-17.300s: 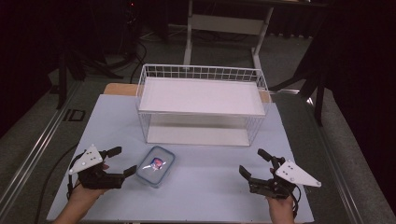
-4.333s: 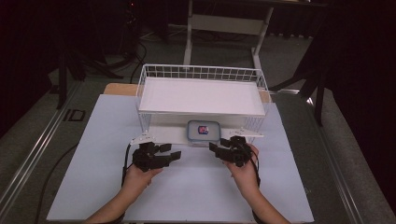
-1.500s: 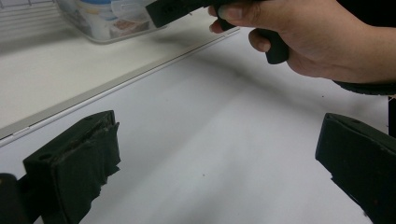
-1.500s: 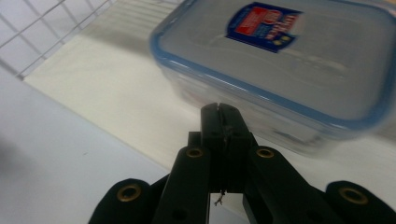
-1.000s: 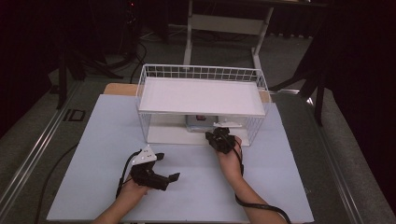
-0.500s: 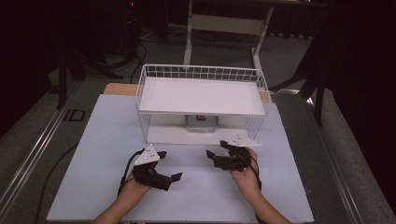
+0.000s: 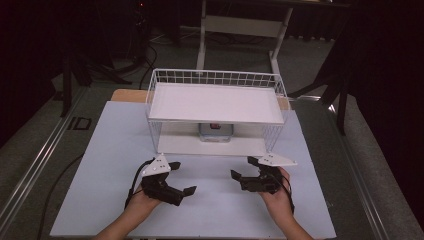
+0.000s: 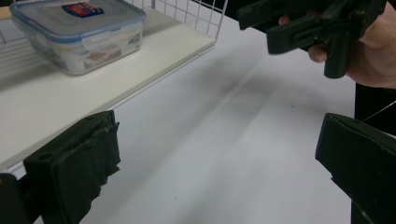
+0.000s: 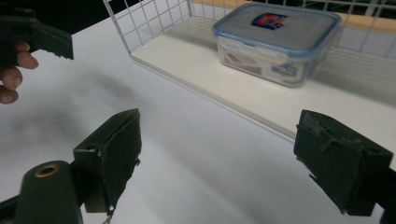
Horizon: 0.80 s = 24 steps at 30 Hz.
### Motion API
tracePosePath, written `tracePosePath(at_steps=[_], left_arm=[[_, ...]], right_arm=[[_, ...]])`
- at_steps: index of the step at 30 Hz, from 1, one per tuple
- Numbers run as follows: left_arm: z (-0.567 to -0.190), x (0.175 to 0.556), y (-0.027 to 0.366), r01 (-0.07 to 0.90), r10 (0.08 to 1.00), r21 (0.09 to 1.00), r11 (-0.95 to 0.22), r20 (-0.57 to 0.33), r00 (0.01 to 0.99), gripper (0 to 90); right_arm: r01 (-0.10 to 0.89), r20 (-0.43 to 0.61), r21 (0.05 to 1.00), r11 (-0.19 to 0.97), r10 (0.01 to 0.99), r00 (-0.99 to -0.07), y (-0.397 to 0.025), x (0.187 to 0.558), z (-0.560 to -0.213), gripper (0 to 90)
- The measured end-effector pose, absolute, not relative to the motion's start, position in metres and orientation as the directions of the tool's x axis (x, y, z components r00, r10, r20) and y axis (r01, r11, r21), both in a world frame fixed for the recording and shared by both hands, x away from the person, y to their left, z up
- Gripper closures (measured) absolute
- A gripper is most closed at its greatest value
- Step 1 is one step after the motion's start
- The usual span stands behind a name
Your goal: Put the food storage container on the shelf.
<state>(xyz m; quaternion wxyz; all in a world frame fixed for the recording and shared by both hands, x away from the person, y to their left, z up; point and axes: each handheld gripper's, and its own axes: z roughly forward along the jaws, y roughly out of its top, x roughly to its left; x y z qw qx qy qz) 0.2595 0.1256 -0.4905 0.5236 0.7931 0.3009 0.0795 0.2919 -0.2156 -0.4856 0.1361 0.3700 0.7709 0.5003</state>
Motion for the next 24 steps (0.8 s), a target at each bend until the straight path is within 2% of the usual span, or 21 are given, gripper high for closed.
tracePosePath(at_steps=[7,15,24], left_arm=[[-0.494,0.255,0.134,0.392,0.564,0.876,-0.282,-0.179,0.806,0.6],[-0.496,0.246,0.147,0.393,0.57,0.873,-0.288,-0.174,0.803,0.6],[-0.5,0.238,0.161,0.412,0.59,0.871,-0.27,-0.188,0.785,0.6]], right_arm=[[0.426,0.143,0.877,0.221,0.727,-0.671,-0.23,0.283,-0.487,15.1],[0.45,0.172,0.869,0.207,0.725,-0.667,-0.245,0.273,-0.49,17.4],[0.43,0.163,0.873,0.23,0.693,-0.702,-0.258,0.261,-0.489,16.6]])
